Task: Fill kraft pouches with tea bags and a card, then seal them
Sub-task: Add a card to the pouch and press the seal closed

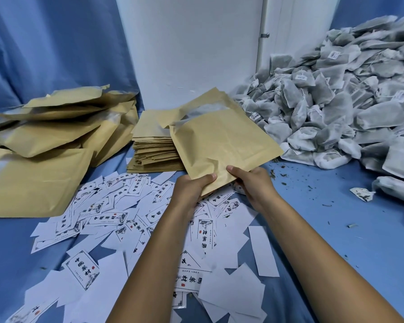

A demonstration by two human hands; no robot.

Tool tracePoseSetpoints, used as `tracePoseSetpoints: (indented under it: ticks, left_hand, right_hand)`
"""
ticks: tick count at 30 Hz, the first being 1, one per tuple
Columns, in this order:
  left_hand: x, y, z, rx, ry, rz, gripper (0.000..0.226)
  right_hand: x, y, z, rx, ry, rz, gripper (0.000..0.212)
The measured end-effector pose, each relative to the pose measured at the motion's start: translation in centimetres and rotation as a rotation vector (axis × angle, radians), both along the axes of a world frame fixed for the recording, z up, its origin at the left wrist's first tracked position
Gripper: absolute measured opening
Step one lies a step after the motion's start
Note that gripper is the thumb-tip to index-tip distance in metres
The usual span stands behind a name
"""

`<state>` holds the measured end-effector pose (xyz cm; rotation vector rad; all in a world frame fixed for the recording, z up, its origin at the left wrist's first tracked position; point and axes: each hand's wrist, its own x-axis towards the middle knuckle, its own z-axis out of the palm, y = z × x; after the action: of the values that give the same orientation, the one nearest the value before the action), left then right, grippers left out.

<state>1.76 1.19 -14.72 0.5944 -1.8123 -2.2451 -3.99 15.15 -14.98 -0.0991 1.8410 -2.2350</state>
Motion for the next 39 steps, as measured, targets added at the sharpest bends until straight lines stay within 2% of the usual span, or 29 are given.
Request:
tracePoseSetpoints:
  ticks: [3, 6, 14, 20, 23, 25, 28, 29, 32, 36, 39]
  left_hand:
    - [0.0, -0.1, 0.0, -0.03, -0.002, 0.015, 0.015]
    - [0.0, 0.0, 0.0, -0.066, -0.002, 0.009, 0.017]
    - [0.1, -0.1, 0.0, -0.16, -0.002, -0.05, 0.017]
    - [0.3, 0.4, 0.2, -0.18, 0.001, -0.038, 0.014]
    - [0.3, 0.4, 0.3, -0.194, -0.005, -0.033, 0.016]
    - [0.3, 0.3, 0.3, -0.207, -0.007, -0.031, 0.019]
    - [0.3, 0.3, 0.3, -0.252, -0.025, -0.051, 0.027]
    - [0.3, 0.4, 0.3, -0.261, -0.032, -0.061, 0.029]
    - [0.4, 0.3, 0.4, -0.263, -0.044, -0.066, 0.03]
    - [0.6, -0.1, 0.6, -0.263, -0.073, -0.04, 0.024]
    - [0.6, -0.4, 0.6, -0.282, -0.099, -0.033, 0.027]
  right_hand:
    - [0.2, -0.2, -0.2, -0.04, 0.013, 0.068, 0.035]
    - [0.3, -0.6, -0.2, 0.041, 0.029, 0.072, 0.057]
    - [0.0, -0.4, -0.2, -0.087, 0.005, -0.038, 0.032]
    - [0.5, -0.9, -0.9, -0.083, 0.023, 0.108, 0.009]
    - [0.9, -1.3, -0.9, -0.108, 0.006, 0.126, 0.014]
    - [0.9, -1.1, -0.7, -0.124, -0.001, 0.117, 0.006]
    - [0.8, -0.7, -0.4, -0.024, 0.015, 0.081, 0.049]
    - [0.7, -0.6, -0.5, 0.018, 0.013, 0.064, 0.054]
    - [0.6, -0.6, -0.2, 0.04, 0.011, 0.056, 0.044]
    - [0.4, -0.5, 0.1, -0.148, -0.034, -0.034, 0.018]
    - [0.2, -0.2, 0.2, -0.13, -0.004, -0.086, 0.014]
